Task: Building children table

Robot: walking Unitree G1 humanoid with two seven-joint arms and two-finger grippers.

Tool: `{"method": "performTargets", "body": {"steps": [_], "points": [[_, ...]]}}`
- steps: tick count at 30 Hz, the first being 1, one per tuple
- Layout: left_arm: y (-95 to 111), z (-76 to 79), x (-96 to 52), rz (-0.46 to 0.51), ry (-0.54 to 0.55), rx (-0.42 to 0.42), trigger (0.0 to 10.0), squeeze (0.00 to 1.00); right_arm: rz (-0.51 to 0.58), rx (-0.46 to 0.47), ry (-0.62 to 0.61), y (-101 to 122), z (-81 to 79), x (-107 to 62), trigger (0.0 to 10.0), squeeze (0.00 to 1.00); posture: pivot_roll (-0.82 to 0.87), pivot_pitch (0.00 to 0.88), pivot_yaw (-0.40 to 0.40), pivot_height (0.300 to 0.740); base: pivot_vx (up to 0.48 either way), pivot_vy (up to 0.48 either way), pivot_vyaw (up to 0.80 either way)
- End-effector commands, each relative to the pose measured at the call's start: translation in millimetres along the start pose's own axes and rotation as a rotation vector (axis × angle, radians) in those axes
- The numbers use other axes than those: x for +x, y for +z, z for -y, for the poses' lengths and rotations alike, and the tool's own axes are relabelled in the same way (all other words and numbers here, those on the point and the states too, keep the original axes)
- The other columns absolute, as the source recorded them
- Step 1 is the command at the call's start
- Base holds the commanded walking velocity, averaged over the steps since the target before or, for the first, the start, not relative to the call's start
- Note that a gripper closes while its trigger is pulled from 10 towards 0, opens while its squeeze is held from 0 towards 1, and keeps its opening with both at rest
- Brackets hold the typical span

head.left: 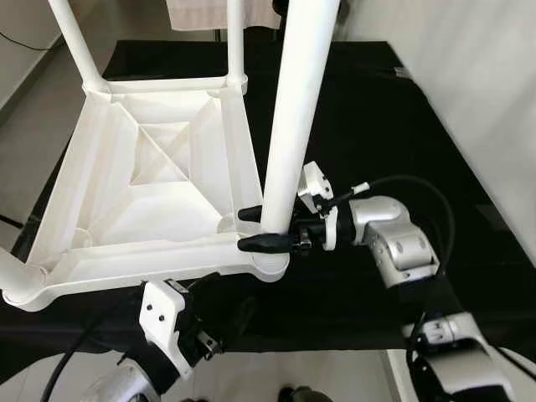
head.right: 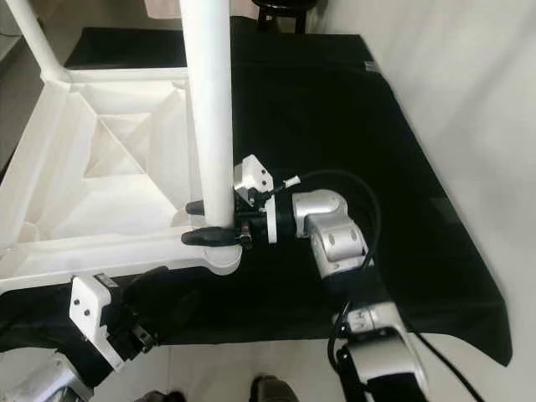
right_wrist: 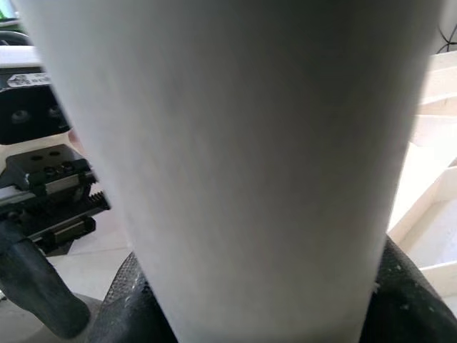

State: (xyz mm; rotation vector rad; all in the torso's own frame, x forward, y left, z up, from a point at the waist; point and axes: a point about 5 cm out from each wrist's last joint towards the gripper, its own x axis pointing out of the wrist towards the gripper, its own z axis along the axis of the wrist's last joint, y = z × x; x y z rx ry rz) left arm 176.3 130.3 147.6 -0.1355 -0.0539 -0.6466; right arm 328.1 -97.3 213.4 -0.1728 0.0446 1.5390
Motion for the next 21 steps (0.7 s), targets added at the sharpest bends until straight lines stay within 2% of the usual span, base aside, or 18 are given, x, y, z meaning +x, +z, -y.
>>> {"method": "performTargets", "body": {"steps": [1,4,12,16,18,19,20,21], "points": [[-0.1,3.7,-0.6,0.005,-0.003,-0.006,10.0,0.0,-0.002,0.018,0.056,-2.5,-0.8,0.9,0.0,0.0,-0.2,0.17,-0.077,0.74,0.0,0.0,0.0],[-0.8,4.4,0.2,0.005,-0.006,-0.01,10.0,0.0,-0.001,0.009,0.056,-4.1,1.4,-1.9,0.0,0.0,-0.21,0.173,-0.074,0.74,0.0,0.0,0.0],[-1.1,2.7,1.4,0.005,-0.012,-0.013,10.0,0.0,0.069,-0.004,-0.056,-11.5,-22.8,-10.0,0.0,0.0,-0.24,0.182,-0.049,0.74,0.0,0.0,0.0],[-1.3,1.9,1.5,0.004,-0.016,-0.013,10.0,0.0,0.081,-0.005,-0.096,-11.6,-24.9,-13.3,0.0,0.0,-0.24,0.181,-0.047,0.74,0.0,0.0,0.0],[-1.3,0.5,1.4,0.004,-0.016,-0.011,10.0,0.0,0.069,-0.003,-0.306,-11.7,-19.1,-20.8,0.0,0.0,-0.25,0.181,-0.054,0.74,0.0,0.0,0.0],[-1.3,-0.1,1.1,0.004,-0.015,-0.01,10.0,0.0,0.074,0.034,-0.43,-12.9,-16.9,-22.2,0.0,0.0,-0.24,0.18,-0.057,0.74,0.0,0.0,0.0],[-0.6,-1.3,0.6,0.005,-0.012,-0.007,10.0,0.0,0.071,0.053,-0.725,-16.9,-9.8,-23.0,0.0,0.0,-0.24,0.184,-0.053,0.74,0.0,0.0,0.0],[-0.6,-1.3,0.6,0.005,-0.012,-0.007,10.0,0.0,0.071,0.053,-0.725,-16.9,-9.8,-23.0,0.0,0.0,-0.24,0.184,-0.053,0.74,0.0,0.0,0.0]]}}
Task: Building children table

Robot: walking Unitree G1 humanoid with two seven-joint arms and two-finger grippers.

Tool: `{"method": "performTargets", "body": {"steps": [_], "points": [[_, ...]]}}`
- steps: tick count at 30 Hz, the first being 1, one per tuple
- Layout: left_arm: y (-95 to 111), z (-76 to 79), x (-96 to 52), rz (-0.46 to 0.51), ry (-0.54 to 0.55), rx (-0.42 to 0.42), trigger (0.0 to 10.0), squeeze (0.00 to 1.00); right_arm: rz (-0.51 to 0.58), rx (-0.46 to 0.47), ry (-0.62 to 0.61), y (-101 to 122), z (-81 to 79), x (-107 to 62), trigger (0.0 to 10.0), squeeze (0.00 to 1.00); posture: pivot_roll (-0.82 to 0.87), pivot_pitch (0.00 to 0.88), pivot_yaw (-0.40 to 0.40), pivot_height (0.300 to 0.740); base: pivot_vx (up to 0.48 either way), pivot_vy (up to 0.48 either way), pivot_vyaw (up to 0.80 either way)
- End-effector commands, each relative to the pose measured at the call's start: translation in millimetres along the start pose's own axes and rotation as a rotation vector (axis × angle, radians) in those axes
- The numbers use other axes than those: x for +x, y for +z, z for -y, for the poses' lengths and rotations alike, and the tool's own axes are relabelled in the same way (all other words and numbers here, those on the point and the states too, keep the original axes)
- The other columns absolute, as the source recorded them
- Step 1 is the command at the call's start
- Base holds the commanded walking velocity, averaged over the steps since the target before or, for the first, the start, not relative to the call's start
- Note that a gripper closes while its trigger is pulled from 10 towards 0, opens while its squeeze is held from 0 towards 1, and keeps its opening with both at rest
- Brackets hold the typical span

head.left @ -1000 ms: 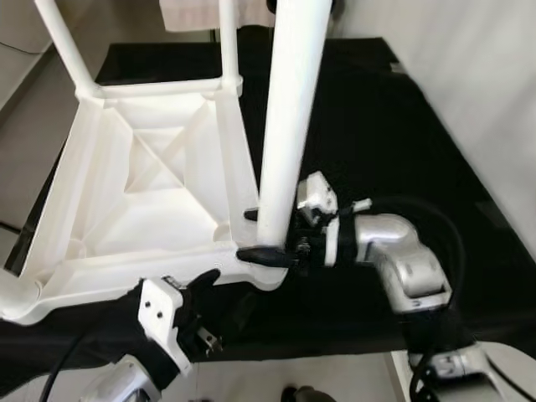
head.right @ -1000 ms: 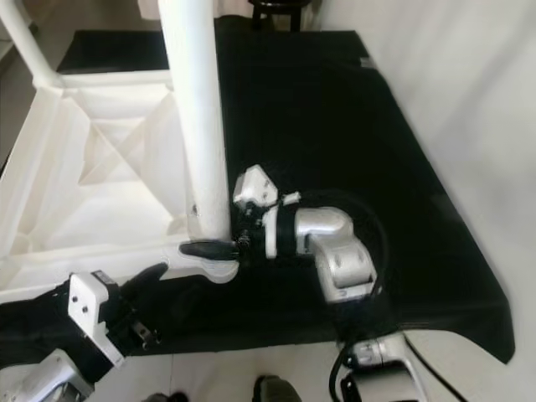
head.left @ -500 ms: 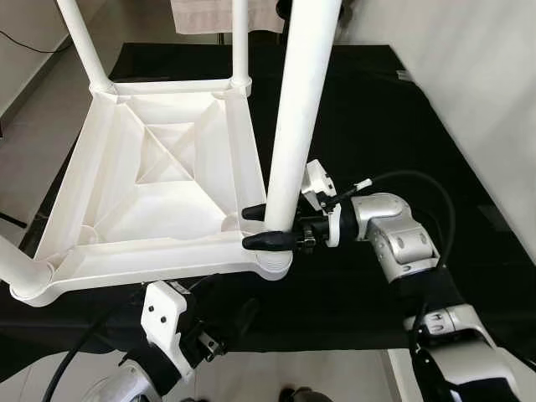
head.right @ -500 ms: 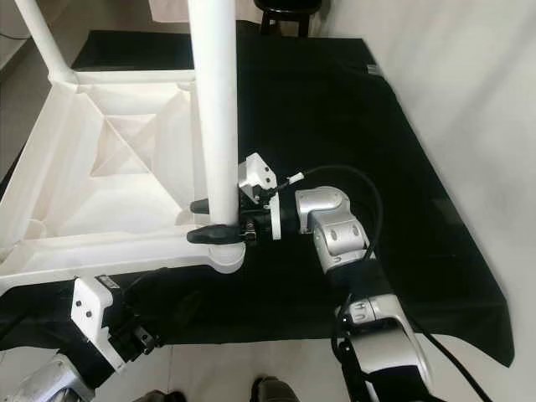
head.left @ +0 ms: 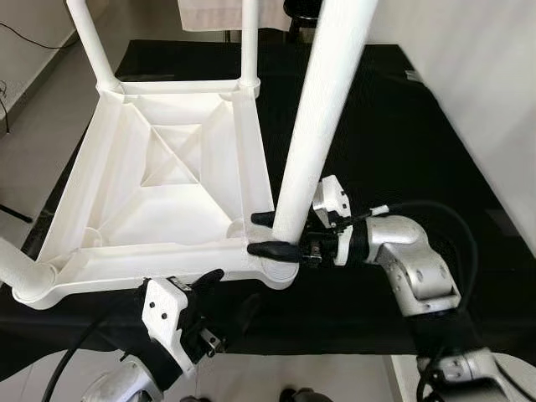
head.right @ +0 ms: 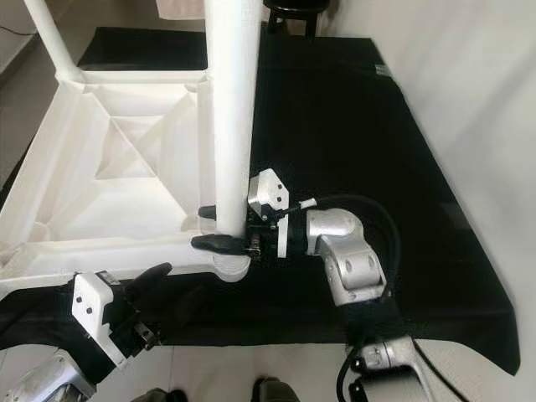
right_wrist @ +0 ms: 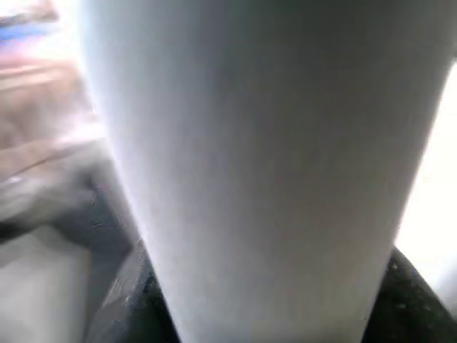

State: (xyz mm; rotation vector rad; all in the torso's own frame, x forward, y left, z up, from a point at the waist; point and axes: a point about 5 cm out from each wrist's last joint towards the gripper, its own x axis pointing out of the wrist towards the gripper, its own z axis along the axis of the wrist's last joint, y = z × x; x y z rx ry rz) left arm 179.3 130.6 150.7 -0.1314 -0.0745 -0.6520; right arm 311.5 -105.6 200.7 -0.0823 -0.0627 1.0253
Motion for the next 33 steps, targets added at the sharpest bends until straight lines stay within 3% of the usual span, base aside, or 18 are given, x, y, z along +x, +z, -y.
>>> {"method": "performTargets", "body": {"steps": [1,2,3,5,14,15,16,17,20,21,22,25,26,27,30,31,32,33], "points": [[-3.1,-0.3,-2.3,-0.011,-0.003,-0.016,10.0,0.0,-0.037,0.02,-0.405,-6.1,18.5,-10.9,0.0,0.0,-0.24,0.184,-0.053,0.74,0.0,0.0,0.0],[-3.1,-0.3,-2.3,-0.011,-0.003,-0.016,10.0,0.0,-0.037,0.02,-0.405,-6.1,18.5,-10.9,0.0,0.0,-0.24,0.184,-0.053,0.74,0.0,0.0,0.0],[-2.4,-1.5,-3.4,-0.009,0.002,-0.015,10.0,0.0,-0.083,0.092,-0.737,-17.5,20.1,-21.1,0.0,0.0,-0.25,0.198,-0.041,0.74,0.0,0.0,0.0],[-2.7,-2.8,-2.9,-0.016,0.0,-0.008,10.0,0.0,-0.177,0.126,-0.722,-38.7,-14.3,-19.4,0.0,0.0,-0.21,0.186,-0.03,0.74,0.0,0.0,0.0],[-2.7,-2.9,-3.3,-0.014,0.008,-0.007,10.0,0.0,-0.192,0.109,-0.668,-38.8,-14.8,-12.3,0.0,0.0,-0.2,0.182,-0.041,0.74,0.0,0.0,0.0],[-2.5,-2.9,-3.4,-0.012,0.012,-0.006,10.0,0.0,-0.207,0.113,-0.675,-39.5,-14.0,-12.0,4.0,0.0,-0.2,0.181,-0.042,0.74,0.0,0.0,0.0],[-2.5,-2.9,-3.4,-0.012,0.012,-0.006,10.0,0.0,-0.207,0.113,-0.675,-39.5,-14.0,-12.0,4.0,0.0,-0.2,0.181,-0.042,0.74,0.0,0.0,0.0],[-2.3,-3.0,-3.3,-0.011,0.014,-0.007,10.0,0.0,-0.214,0.112,-0.642,-38.5,-13.7,-9.1,10.0,0.0,-0.21,0.182,-0.043,0.74,0.0,0.0,0.0],[-2.1,-2.6,-2.9,-0.01,0.012,-0.008,10.0,0.0,-0.142,0.158,-0.471,-27.7,-17.7,2.9,10.0,0.0,-0.2,0.183,-0.048,0.74,0.0,0.0,0.0],[-2.1,-2.3,-2.5,-0.01,0.01,-0.009,10.0,0.0,-0.096,0.146,-0.37,-19.2,-17.2,8.2,10.0,1.0,-0.2,0.183,-0.052,0.74,0.0,0.0,0.0],[-2.0,-2.0,-2.2,-0.009,0.009,-0.009,10.0,0.0,-0.035,0.132,-0.247,-6.7,-14.7,12.4,10.0,1.0,-0.2,0.181,-0.053,0.74,0.0,0.0,0.0],[-2.0,-1.8,-2.1,-0.009,0.008,-0.01,10.0,0.0,-0.002,0.118,-0.187,2.0,-14.6,13.6,10.0,1.0,-0.2,0.181,-0.053,0.74,0.0,0.0,0.0],[-1.6,-1.3,-2.1,-0.007,0.008,-0.011,10.0,0.0,0.026,0.076,-0.037,13.9,-14.2,12.9,10.0,1.0,-0.19,0.186,-0.058,0.74,0.0,0.0,0.0],[-1.1,-0.6,-2.1,-0.005,0.008,-0.011,10.0,0.0,0.018,0.02,0.133,21.5,-14.8,9.5,10.0,0.07,-0.19,0.191,-0.059,0.74,0.0,0.0,0.0],[-1.1,-0.6,-2.1,-0.005,0.008,-0.011,10.0,0.0,0.018,0.02,0.133,21.5,-14.8,9.5,10.0,0.07,-0.19,0.191,-0.059,0.74,0.0,0.0,0.0],[-0.7,0.1,-2.5,-0.005,0.009,-0.012,10.0,0.0,-0.01,-0.039,0.279,25.4,-13.0,6.3,10.0,0.0,-0.18,0.194,-0.058,0.74,0.0,0.0,0.0],[-0.7,0.1,-2.5,-0.005,0.009,-0.012,10.0,0.0,-0.01,-0.039,0.279,25.4,-13.0,6.3,10.0,0.0,-0.18,0.194,-0.058,0.74,0.0,0.0,0.0],[-0.4,1.4,-3.0,-0.005,0.008,-0.013,10.0,0.0,-0.038,-0.084,0.388,27.7,-9.1,4.4,10.0,0.0,-0.17,0.197,-0.06,0.74,0.0,0.0,0.0]]}}
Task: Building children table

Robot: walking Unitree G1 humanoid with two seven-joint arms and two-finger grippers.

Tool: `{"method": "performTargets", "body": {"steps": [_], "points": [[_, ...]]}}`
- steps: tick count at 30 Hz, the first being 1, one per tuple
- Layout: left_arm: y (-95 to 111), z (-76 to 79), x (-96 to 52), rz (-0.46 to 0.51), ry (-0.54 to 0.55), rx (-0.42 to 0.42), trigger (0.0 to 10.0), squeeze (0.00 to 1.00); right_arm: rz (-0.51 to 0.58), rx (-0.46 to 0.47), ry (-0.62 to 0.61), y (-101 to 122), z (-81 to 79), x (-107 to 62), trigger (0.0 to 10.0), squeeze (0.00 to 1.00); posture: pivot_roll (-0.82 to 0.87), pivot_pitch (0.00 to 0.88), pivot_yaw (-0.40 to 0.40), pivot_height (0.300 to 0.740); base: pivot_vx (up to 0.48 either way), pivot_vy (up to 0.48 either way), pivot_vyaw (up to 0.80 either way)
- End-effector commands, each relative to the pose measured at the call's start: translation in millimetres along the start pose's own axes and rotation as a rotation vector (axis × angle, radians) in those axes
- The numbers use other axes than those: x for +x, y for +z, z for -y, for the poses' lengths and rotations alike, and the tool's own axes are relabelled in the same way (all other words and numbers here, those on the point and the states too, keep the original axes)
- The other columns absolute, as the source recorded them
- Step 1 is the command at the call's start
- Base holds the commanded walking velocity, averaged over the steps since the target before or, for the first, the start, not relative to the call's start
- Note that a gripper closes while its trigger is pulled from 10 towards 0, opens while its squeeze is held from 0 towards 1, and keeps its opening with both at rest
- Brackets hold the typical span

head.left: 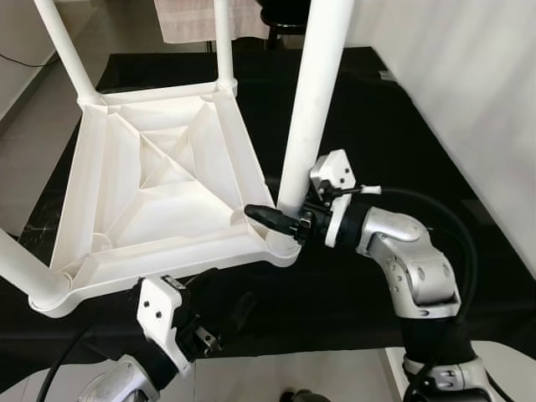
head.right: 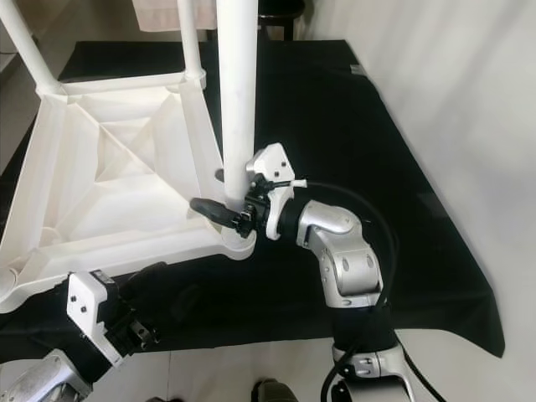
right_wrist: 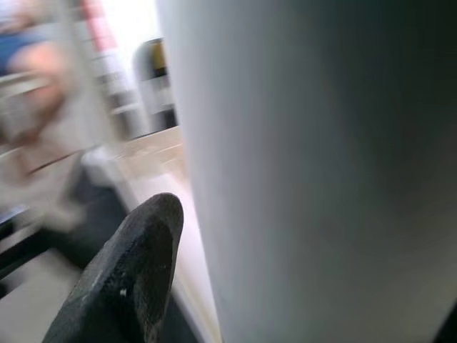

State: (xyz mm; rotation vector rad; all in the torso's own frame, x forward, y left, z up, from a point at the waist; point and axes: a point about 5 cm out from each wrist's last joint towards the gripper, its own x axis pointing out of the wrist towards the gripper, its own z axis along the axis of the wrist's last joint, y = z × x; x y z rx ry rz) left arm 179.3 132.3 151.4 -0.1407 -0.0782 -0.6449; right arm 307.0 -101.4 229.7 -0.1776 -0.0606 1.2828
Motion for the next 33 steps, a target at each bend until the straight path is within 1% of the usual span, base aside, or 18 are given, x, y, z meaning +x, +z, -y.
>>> {"method": "performTargets", "body": {"steps": [1,4,5,6,7,8,9,10,18,22,25,26,27,28,29,30,31,33], "points": [[-1.2,4.3,-2.4,-0.013,-0.002,-0.007,10.0,0.0,-0.03,-0.028,0.193,-0.4,1.0,4.5,10.0,0.0,-0.16,0.198,-0.068,0.74,0.0,0.0,0.0],[-1.1,5.4,-2.7,-0.015,-0.004,-0.008,10.0,0.0,-0.044,-0.033,0.223,0.2,5.3,5.2,10.0,0.0,-0.16,0.198,-0.068,0.74,0.0,0.0,0.0],[-0.9,6.8,-2.8,-0.015,-0.006,-0.008,10.0,0.0,-0.056,-0.039,0.253,1.8,8.3,5.9,8.6,0.0,-0.14,0.206,-0.075,0.74,0.0,0.0,0.0],[-0.9,6.8,-2.8,-0.015,-0.006,-0.008,10.0,0.0,-0.056,-0.039,0.253,1.8,8.3,5.9,8.6,0.0,-0.14,0.206,-0.075,0.74,0.0,0.0,0.0],[-0.9,8.2,-3.1,-0.017,-0.007,-0.008,10.0,0.0,-0.065,-0.043,0.275,3.5,11.8,6.5,5.3,0.0,-0.13,0.206,-0.076,0.74,0.0,0.0,0.0],[-0.7,9.1,-3.5,-0.017,-0.006,-0.007,10.0,0.0,-0.072,-0.046,0.293,4.4,13.9,6.4,2.8,0.0,-0.13,0.208,-0.077,0.74,0.0,0.0,0.0],[-0.7,9.1,-3.5,-0.017,-0.006,-0.007,10.0,0.0,-0.072,-0.046,0.293,4.4,13.9,6.4,2.8,0.0,-0.13,0.208,-0.077,0.74,0.0,0.0,0.0],[-0.7,10.1,-3.7,-0.017,-0.004,-0.008,10.0,0.0,-0.083,-0.05,0.308,4.7,18.3,6.2,0.0,0.0,-0.13,0.21,-0.083,0.74,0.0,0.0,0.0],[-1.1,12.0,-3.7,-0.015,-0.002,-0.01,10.0,0.0,-0.106,-0.046,0.323,0.2,25.4,-0.6,0.0,0.0,-0.13,0.207,-0.082,0.74,0.0,0.0,0.0],[-1.9,12.9,-3.2,-0.015,-0.005,-0.014,10.0,0.0,-0.107,-0.05,0.245,-7.6,29.1,-17.9,0.0,0.0,-0.15,0.202,-0.082,0.74,0.0,0.0,0.0],[-2.7,11.5,-3.7,-0.015,-0.005,-0.015,10.0,0.0,-0.065,0.033,-0.042,-17.8,22.8,-30.3,0.0,0.0,-0.16,0.192,-0.094,0.74,0.0,0.0,0.0],[-2.7,11.5,-3.7,-0.015,-0.005,-0.015,10.0,0.0,-0.065,0.033,-0.042,-17.8,22.8,-30.3,0.0,0.0,-0.16,0.192,-0.094,0.74,0.0,0.0,0.0],[-3.0,10.3,-4.2,-0.016,-0.004,-0.014,10.0,0.0,-0.071,0.093,-0.452,-33.4,26.7,-23.8,0.0,0.0,-0.17,0.186,-0.093,0.74,0.0,0.0,0.0],[-3.0,10.3,-4.2,-0.016,-0.004,-0.014,10.0,0.0,-0.071,0.093,-0.452,-33.4,26.7,-23.8,0.0,0.0,-0.17,0.186,-0.093,0.74,0.0,0.0,0.0],[-3.1,9.0,-4.4,-0.017,-0.004,-0.012,10.0,0.0,-0.171,0.209,-0.664,-63.0,1.1,-24.5,0.0,0.0,-0.18,0.187,-0.088,0.74,0.0,0.0,0.0],[-3.1,9.0,-4.4,-0.017,-0.004,-0.012,10.0,0.0,-0.171,0.209,-0.664,-63.0,1.1,-24.5,0.0,0.0,-0.18,0.187,-0.088,0.74,0.0,0.0,0.0],[-2.8,8.1,-4.0,-0.017,-0.004,-0.011,10.0,0.0,-0.247,0.285,-0.803,-79.7,-18.3,-29.4,0.0,0.0,-0.18,0.183,-0.081,0.74,0.0,0.0,0.0],[-2.8,8.1,-4.0,-0.017,-0.004,-0.011,10.0,0.0,-0.247,0.285,-0.803,-79.7,-18.3,-29.4,0.0,0.0,-0.18,0.183,-0.081,0.74,0.0,0.0,0.0]]}}
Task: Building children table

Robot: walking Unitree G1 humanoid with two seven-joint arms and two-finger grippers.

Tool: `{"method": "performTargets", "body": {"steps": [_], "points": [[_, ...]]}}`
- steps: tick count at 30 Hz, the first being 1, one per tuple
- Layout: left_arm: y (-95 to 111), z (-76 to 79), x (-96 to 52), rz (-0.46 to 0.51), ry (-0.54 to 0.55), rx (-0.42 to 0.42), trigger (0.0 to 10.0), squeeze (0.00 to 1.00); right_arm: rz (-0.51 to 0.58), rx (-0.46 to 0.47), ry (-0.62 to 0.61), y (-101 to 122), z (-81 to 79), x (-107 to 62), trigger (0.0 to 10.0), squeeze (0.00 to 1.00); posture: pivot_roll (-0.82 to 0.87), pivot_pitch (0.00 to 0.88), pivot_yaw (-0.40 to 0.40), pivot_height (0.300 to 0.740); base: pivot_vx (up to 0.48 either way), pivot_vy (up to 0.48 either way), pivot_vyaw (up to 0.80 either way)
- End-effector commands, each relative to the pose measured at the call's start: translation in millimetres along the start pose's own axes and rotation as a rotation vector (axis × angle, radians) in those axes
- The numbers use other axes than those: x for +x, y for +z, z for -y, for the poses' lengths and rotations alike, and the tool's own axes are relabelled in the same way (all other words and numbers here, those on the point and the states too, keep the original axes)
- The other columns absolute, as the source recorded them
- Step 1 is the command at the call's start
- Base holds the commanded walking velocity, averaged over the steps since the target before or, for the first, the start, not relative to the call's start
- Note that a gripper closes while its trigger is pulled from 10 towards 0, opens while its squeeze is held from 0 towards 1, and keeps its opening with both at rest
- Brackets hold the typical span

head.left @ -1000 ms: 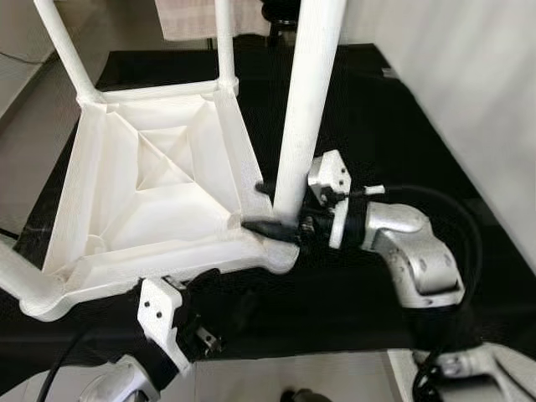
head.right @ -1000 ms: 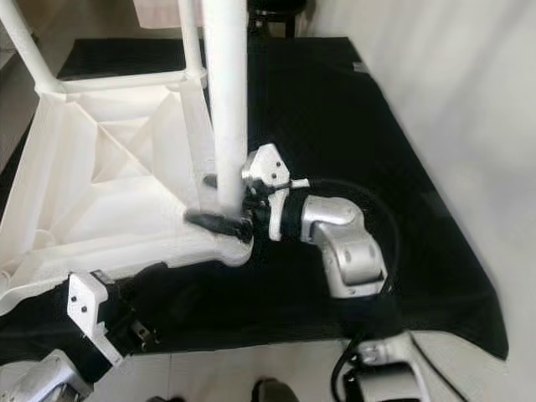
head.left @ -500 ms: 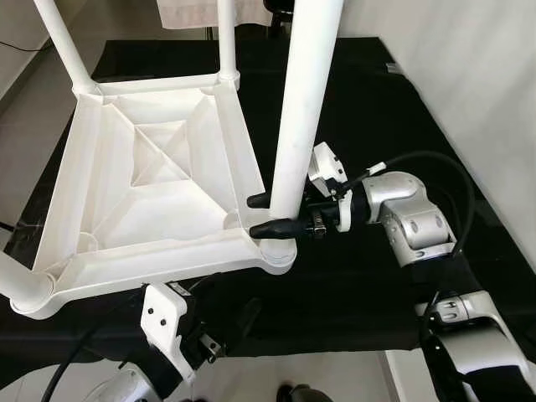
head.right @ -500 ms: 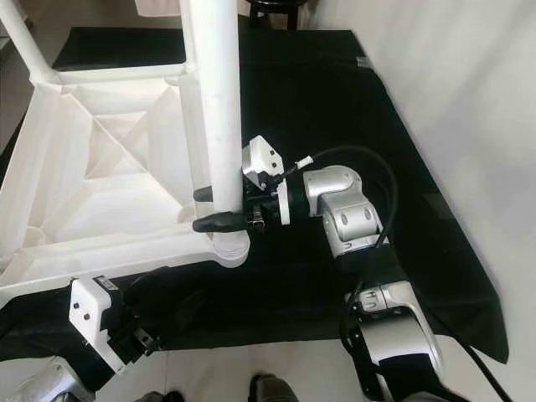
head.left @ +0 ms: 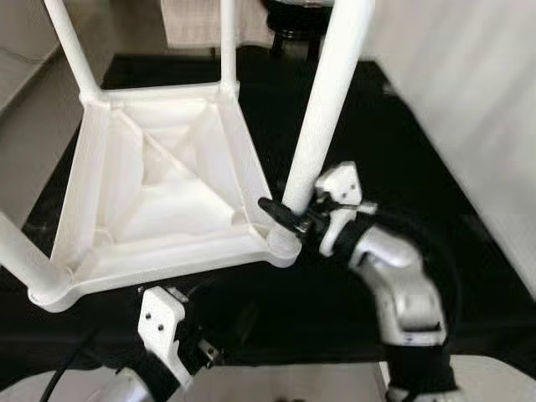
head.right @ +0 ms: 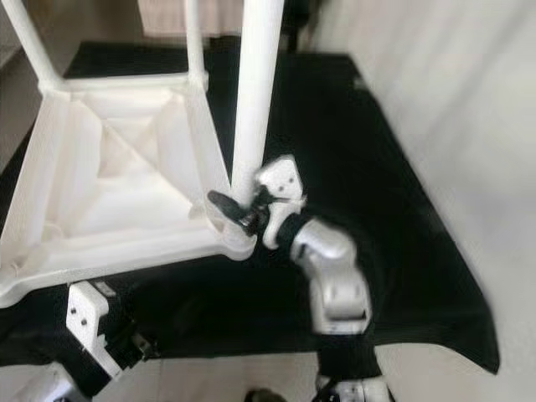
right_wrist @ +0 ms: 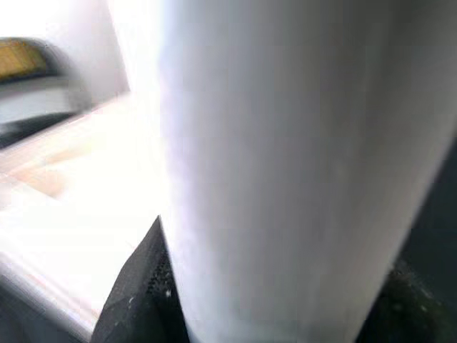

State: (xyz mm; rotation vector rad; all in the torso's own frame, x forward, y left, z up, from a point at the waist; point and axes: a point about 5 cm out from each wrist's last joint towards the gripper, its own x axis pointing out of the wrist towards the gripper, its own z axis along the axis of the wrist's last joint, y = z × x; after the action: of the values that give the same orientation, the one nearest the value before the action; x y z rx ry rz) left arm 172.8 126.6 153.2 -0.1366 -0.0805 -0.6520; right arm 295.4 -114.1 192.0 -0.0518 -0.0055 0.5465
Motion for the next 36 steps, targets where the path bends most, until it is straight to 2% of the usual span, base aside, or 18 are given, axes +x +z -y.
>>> {"method": "performTargets", "body": {"steps": [1,8,9,10,11,12,15,16,17,19,20,21,22,28,29,33,34,36], "points": [[-4.8,-2.2,-1.8,-0.02,0.001,-0.012,10.0,0.0,-0.267,0.069,-0.153,-52.9,5.7,-19.3,0.0,0.0,-0.18,0.177,-0.075,0.74,0.0,0.0,0.0],[-6.9,-9.1,1.3,-0.02,0.008,0.003,10.0,0.0,-0.229,0.041,-0.099,-47.4,-2.4,-1.8,0.5,0.0,-0.18,0.147,-0.075,0.74,0.0,0.0,0.0],[-6.6,-9.9,1.1,-0.018,0.015,0.006,10.0,0.0,-0.209,0.056,-0.081,-42.8,-5.6,1.5,10.0,0.0,-0.18,0.145,-0.076,0.74,0.0,0.0,0.0],[-6.6,-9.9,1.1,-0.018,0.015,0.006,10.0,0.0,-0.209,0.056,-0.081,-42.8,-5.6,1.5,10.0,0.0,-0.18,0.145,-0.076,0.74,0.0,0.0,0.0],[-6.4,-10.5,0.9,-0.016,0.02,0.008,10.0,0.0,-0.17,0.069,-0.047,-35.9,-7.7,5.4,10.0,0.88,-0.18,0.147,-0.076,0.74,0.0,0.0,0.0],[-6.3,-10.6,0.7,-0.016,0.021,0.009,10.0,0.0,-0.116,0.092,0.05,-26.1,-11.7,11.6,10.0,1.0,-0.17,0.147,-0.077,0.74,0.0,0.0,0.0],[-6.2,-10.7,0.4,-0.016,0.022,0.009,10.0,0.0,-0.083,0.107,0.104,-18.5,-16.1,14.2,10.0,1.0,-0.17,0.149,-0.075,0.74,0.0,0.0,0.0],[-6.1,-10.5,0.3,-0.016,0.021,0.008,10.0,0.0,-0.04,0.135,0.206,-9.6,-20.6,16.8,10.0,1.0,-0.17,0.15,-0.075,0.74,0.0,0.0,0.0],[-6.1,-10.5,0.3,-0.016,0.021,0.008,10.0,0.0,-0.04,0.135,0.206,-9.6,-20.6,16.8,10.0,1.0,-0.17,0.15,-0.075,0.74,0.0,0.0,0.0],[-6.0,-9.5,0.2,-0.018,0.014,0.005,10.0,0.0,0.02,0.087,0.454,5.8,-21.7,17.4,10.0,1.0,-0.17,0.156,-0.074,0.74,0.0,0.0,0.0],[-6.0,-9.5,0.2,-0.018,0.014,0.005,10.0,0.0,0.02,0.087,0.454,5.8,-21.7,17.4,10.0,1.0,-0.17,0.156,-0.074,0.74,0.0,0.0,0.0],[-6.0,-9.1,0.3,-0.018,0.011,0.004,10.0,0.0,0.026,0.036,0.557,9.1,-19.7,16.9,10.0,0.91,-0.17,0.156,-0.074,0.74,0.0,0.0,0.0],[-5.3,-7.9,-0.1,-0.018,0.008,0.002,10.0,0.0,-0.002,-0.064,0.727,9.4,-12.4,17.5,10.0,0.0,-0.16,0.167,-0.072,0.74,0.0,0.0,0.0],[-4.6,-5.3,-0.9,-0.02,0.006,0.002,10.0,0.0,-0.014,-0.124,0.816,17.7,-3.0,29.6,10.0,0.0,-0.13,0.177,-0.084,0.74,0.0,0.0,0.0],[-4.5,-4.3,-1.3,-0.021,0.007,0.002,10.0,0.0,-0.012,-0.137,0.849,22.2,-2.3,33.3,5.5,0.0,-0.13,0.182,-0.085,0.74,0.0,0.0,0.0],[-4.2,-3.4,-1.6,-0.022,0.007,0.003,10.0,0.0,-0.011,-0.143,0.877,25.2,-1.6,35.5,5.5,0.0,-0.12,0.184,-0.085,0.74,0.0,0.0,0.0],[-3.9,-2.7,-2.0,-0.022,0.009,0.003,10.0,0.0,-0.022,-0.154,0.914,27.0,-0.5,37.2,0.0,0.0,-0.12,0.189,-0.087,0.74,0.0,0.0,0.0],[-3.7,-1.9,-2.4,-0.022,0.009,0.004,10.0,0.0,-0.034,-0.162,0.945,27.9,1.0,38.4,0.0,0.0,-0.11,0.192,-0.088,0.74,0.0,0.0,0.0]]}}
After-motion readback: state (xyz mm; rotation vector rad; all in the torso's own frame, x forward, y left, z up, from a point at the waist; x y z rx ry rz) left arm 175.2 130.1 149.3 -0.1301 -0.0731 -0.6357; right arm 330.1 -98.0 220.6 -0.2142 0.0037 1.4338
